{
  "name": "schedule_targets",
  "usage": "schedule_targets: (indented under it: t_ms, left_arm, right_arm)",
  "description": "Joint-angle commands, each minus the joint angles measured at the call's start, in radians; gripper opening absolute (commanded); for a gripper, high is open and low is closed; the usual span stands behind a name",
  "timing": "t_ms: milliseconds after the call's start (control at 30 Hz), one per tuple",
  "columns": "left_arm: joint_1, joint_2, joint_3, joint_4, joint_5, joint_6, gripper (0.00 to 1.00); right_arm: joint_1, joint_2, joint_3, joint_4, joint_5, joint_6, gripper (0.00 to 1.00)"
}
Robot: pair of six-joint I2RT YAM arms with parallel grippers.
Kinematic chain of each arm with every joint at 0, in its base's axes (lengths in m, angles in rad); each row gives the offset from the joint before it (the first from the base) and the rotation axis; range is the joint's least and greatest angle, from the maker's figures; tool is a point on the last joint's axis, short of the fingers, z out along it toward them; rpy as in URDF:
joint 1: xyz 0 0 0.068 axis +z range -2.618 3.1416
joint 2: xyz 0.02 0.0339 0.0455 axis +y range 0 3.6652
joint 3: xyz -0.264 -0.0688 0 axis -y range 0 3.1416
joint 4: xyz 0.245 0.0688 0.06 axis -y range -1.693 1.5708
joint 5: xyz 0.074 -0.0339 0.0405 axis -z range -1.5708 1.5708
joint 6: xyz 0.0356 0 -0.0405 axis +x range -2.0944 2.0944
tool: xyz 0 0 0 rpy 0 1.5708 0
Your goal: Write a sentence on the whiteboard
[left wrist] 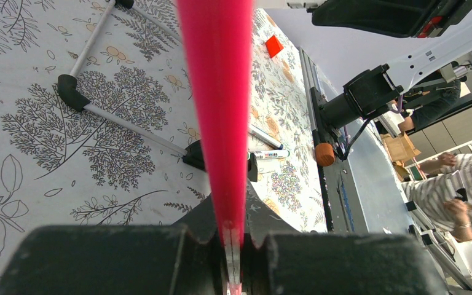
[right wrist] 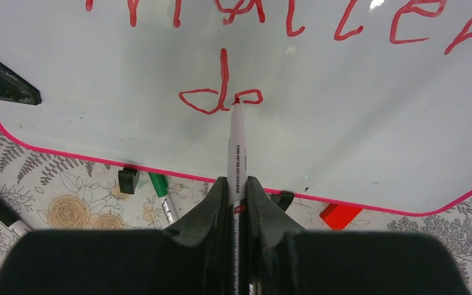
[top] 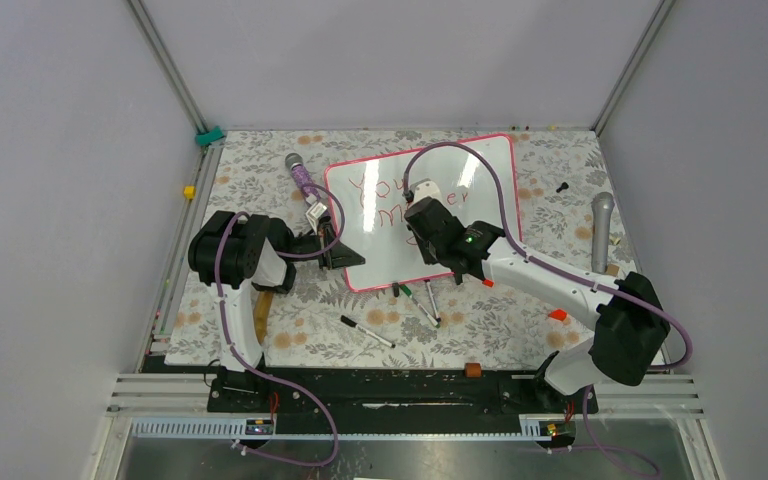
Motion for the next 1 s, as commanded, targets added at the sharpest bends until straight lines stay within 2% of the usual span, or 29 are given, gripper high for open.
schedule_targets:
  t_ms: [0,367,767,967]
  left_arm:
    - [-0.025,0.052,-0.01,-0.028,0.021,0.077,0.0]
    - [-0.025,0.052,-0.009,-0.028,0.02,0.079,0.0]
    - [-0.025,0.052,-0.009,-0.028,0.021,0.077,0.0]
    - [-0.025,0.05,-0.009,-0.028,0.023,0.077,0.0]
  right_arm:
    - [-0.006,-0.005,-0.009,-0.045,-0.001,-0.003,0.0]
    - [-0.006,-0.01,-0.005,-0.077,0.052,-0.007,0.0]
    - [-0.013,-0.17,-0.046,-0.021,0.05,-0.019,0.0]
    - [-0.031,-0.139,-0.024,-0.045,0.064,-0.028,0.0]
